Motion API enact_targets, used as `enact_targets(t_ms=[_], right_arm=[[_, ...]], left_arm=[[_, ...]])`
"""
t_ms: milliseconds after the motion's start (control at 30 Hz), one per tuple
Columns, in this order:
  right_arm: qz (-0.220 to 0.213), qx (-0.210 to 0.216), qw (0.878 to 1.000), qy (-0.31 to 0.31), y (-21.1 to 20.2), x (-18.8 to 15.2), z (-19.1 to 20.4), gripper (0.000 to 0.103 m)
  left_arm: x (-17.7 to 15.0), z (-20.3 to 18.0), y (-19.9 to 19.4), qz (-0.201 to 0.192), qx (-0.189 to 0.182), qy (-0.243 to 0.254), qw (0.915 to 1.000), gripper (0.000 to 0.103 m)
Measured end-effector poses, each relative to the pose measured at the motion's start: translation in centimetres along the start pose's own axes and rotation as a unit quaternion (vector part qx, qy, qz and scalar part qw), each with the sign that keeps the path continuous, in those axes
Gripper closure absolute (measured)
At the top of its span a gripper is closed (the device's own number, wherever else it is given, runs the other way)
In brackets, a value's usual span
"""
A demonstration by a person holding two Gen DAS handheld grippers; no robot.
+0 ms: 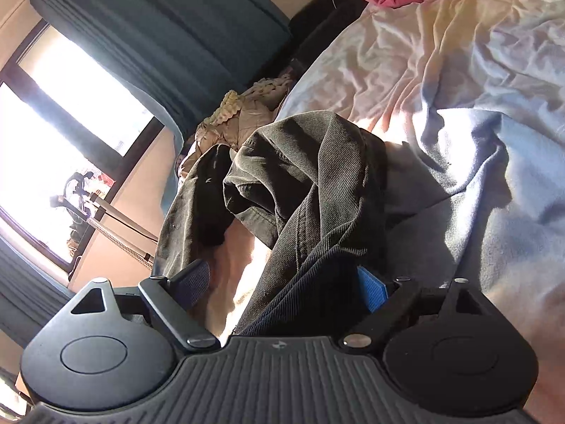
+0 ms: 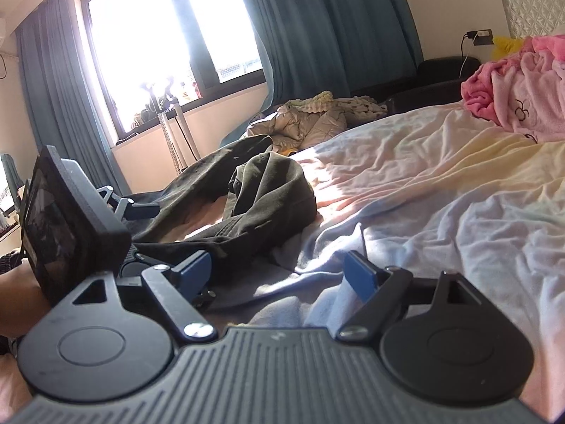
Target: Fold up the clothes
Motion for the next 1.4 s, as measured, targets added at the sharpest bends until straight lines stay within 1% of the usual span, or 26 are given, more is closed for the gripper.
enact_targets(t_ms=[167,233,267,333,367,400,433,467,533,600,633,667,700,733,767,833,900,967,1000,1033,1067,1167,1200,1267,1333,1400], right_arm=[[0.003,-0.007,1.000,0.027,0.2,0.0,-1.1,0.019],[0.005,-0.008,0.999,0.035,0.3,0.0,-1.3,0.019],[0.006,-0.008,0.999,0.037,0.4,0.0,-1.4,0.019],[0.009,-0.008,0.999,0.042,0.5,-0.1,-1.5,0.019],[0.010,-0.007,0.999,0.045,0.5,-0.2,-1.6,0.019],[0.011,-0.007,0.999,0.049,0.5,-0.3,-1.8,0.019],[0.012,-0.009,0.999,0.052,0.6,-0.4,-2.0,0.019],[0.014,-0.013,0.998,0.054,0.6,-0.6,-2.2,0.019],[0.018,-0.017,0.998,0.064,0.8,-0.9,-2.7,0.019],[0.020,-0.019,0.997,0.073,1.0,-1.1,-3.0,0.019],[0.021,-0.018,0.997,0.078,1.0,-1.1,-3.0,0.019],[0.019,-0.017,0.996,0.083,0.9,-1.1,-3.1,0.019],[0.017,-0.015,0.996,0.088,0.9,-1.1,-3.1,0.019],[0.016,-0.011,0.995,0.094,0.8,-1.0,-3.0,0.019],[0.015,-0.008,0.995,0.099,0.6,-1.0,-3.0,0.019],[0.013,0.000,0.994,0.111,0.4,-0.9,-2.8,0.019],[0.011,0.008,0.992,0.122,0.1,-0.8,-2.7,0.019],[0.009,0.016,0.991,0.133,-0.1,-0.8,-2.6,0.019],[0.008,0.021,0.991,0.135,-0.3,-0.8,-2.4,0.019],[0.009,0.025,0.990,0.138,-0.4,-0.9,-2.3,0.020],[0.009,0.028,0.989,0.142,-0.5,-0.9,-2.3,0.020],[0.012,0.040,0.988,0.150,0.1,-0.8,-2.0,0.026],[0.012,0.045,0.987,0.151,0.3,-0.7,-1.9,0.027],[0.016,0.060,0.987,0.149,1.1,-0.4,-1.7,0.028],[0.026,0.069,0.984,0.161,3.0,0.2,-1.8,0.028],[0.023,0.072,0.982,0.174,5.2,1.2,-2.2,0.028]], left_arm=[[0.1,-1.5,1.6,0.014,-0.020,0.022,0.9994,0.015],[-0.2,-2.5,2.1,0.030,-0.050,0.017,0.9982,0.016],[-0.6,-2.7,2.6,0.044,-0.062,0.004,0.9971,0.022],[-1.2,-3.0,3.3,0.067,-0.084,-0.027,0.9939,0.048],[-1.0,-2.5,3.1,0.065,-0.090,-0.054,0.9924,0.069],[-0.8,-2.0,2.9,0.063,-0.095,-0.081,0.9901,0.085],[-0.6,-1.5,2.7,0.062,-0.101,-0.108,0.9870,0.092],[-0.1,-0.8,2.1,0.054,-0.105,-0.136,0.9837,0.095],[1.6,1.5,-0.8,0.008,-0.110,-0.195,0.9745,0.095],[2.8,3.9,-4.3,-0.034,-0.124,-0.256,0.9580,0.096],[3.3,5.1,-6.1,-0.054,-0.133,-0.286,0.9476,0.096],[3.3,6.1,-7.9,-0.070,-0.144,-0.318,0.9346,0.096],[2.8,7.1,-9.8,-0.086,-0.155,-0.361,0.9155,0.096],[2.4,8.2,-11.7,-0.102,-0.166,-0.404,0.8940,0.096],[1.7,9.2,-13.4,-0.116,-0.172,-0.448,0.8694,0.096],[-1.2,10.3,-15.7,-0.135,-0.165,-0.544,0.8114,0.096],[-4.3,10.0,-17.3,-0.140,-0.149,-0.601,0.7723,0.096],[-7.0,9.5,-18.1,-0.135,-0.137,-0.639,0.7452,0.096],[-7.8,9.5,-18.2,-0.127,-0.133,-0.648,0.7394,0.096],[-8.3,9.6,-18.3,-0.122,-0.129,-0.653,0.7364,0.096],[-8.2,9.8,-18.3,-0.123,-0.125,-0.648,0.7409,0.096],[-7.8,10.5,-18.3,-0.125,-0.112,-0.635,0.7540,0.095],[-7.7,10.7,-18.3,-0.128,-0.108,-0.633,0.7557,0.095],[-8.3,11.0,-18.1,-0.136,-0.102,-0.644,0.7458,0.095],[-9.5,11.3,-17.7,-0.135,-0.093,-0.664,0.7298,0.095],[-10.9,12.1,-17.0,-0.133,-0.080,-0.684,0.7124,0.095]])
Point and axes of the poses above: each gripper's, at about its wrist camera, not at the fingertips, and y roughly the way its jaws point, z to its left, x to its top, the point moved 10 cm from there along y, roughly the way its jaws point, and after that the axes turned 8 degrees about -z, right-handed, at the moved point
